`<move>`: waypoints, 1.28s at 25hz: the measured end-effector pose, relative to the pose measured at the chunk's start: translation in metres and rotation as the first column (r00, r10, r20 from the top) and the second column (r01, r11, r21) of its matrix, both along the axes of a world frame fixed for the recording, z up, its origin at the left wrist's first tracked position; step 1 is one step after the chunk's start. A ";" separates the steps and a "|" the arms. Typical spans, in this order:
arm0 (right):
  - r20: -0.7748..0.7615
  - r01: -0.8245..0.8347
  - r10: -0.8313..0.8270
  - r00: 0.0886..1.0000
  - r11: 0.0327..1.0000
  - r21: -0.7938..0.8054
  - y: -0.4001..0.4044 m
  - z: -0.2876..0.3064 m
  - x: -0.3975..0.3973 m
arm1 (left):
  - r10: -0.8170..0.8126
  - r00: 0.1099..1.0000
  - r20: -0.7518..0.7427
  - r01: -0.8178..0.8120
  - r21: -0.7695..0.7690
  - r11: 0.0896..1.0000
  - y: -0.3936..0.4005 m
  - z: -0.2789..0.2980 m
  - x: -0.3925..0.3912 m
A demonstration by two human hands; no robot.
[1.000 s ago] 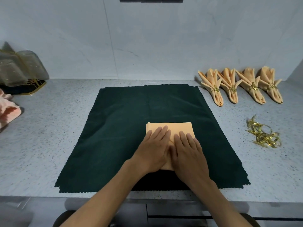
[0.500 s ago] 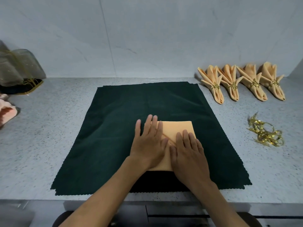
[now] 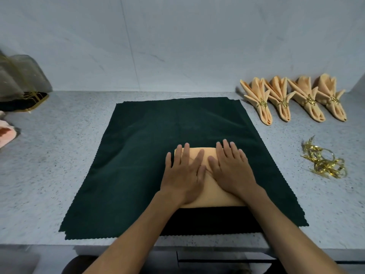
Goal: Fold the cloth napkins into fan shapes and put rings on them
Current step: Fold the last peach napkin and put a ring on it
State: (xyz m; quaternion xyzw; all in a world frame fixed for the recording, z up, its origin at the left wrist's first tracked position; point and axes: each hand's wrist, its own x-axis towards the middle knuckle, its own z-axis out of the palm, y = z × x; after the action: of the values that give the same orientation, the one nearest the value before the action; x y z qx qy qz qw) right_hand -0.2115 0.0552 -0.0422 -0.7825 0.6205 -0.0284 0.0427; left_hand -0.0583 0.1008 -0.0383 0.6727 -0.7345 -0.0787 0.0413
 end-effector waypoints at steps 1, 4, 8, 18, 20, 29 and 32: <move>0.023 -0.006 0.006 1.000 1.000 0.020 0.000 0.002 -0.001 | 0.005 1.000 -0.002 -0.005 0.007 1.000 0.001 0.000 0.000; 0.124 -0.017 0.029 0.992 0.996 -0.092 0.017 0.015 -0.008 | 0.005 1.000 -0.006 -0.005 0.014 1.000 -0.001 0.000 0.000; 0.029 -0.124 0.127 0.992 0.989 -0.074 0.062 -0.001 -0.006 | 0.023 1.000 -0.018 -0.023 -0.009 1.000 -0.003 -0.003 -0.001; 0.062 -0.142 0.150 0.987 0.982 -0.123 0.071 -0.008 -0.011 | -0.094 0.995 -0.027 0.086 -0.220 0.972 0.034 0.005 0.027; 0.077 -0.130 0.144 0.987 0.979 -0.159 0.069 -0.008 -0.012 | -0.329 0.941 -0.080 0.303 -0.230 0.925 0.059 0.004 0.043; 0.332 -0.130 0.232 0.914 0.944 -0.302 0.076 0.003 -0.019 | -0.256 0.947 -0.197 0.172 -0.361 0.917 0.069 0.007 0.050; 0.352 -0.202 0.325 0.878 0.917 -0.344 0.078 0.010 -0.025 | -0.205 0.884 -0.420 0.129 -0.200 0.971 0.057 0.020 0.056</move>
State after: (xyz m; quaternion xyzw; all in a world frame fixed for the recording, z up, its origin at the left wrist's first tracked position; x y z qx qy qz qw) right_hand -0.2368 0.1335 -0.0326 -0.8350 0.4732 -0.2754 0.0547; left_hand -0.0018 0.1580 -0.0183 0.5660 -0.7657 -0.1693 0.2543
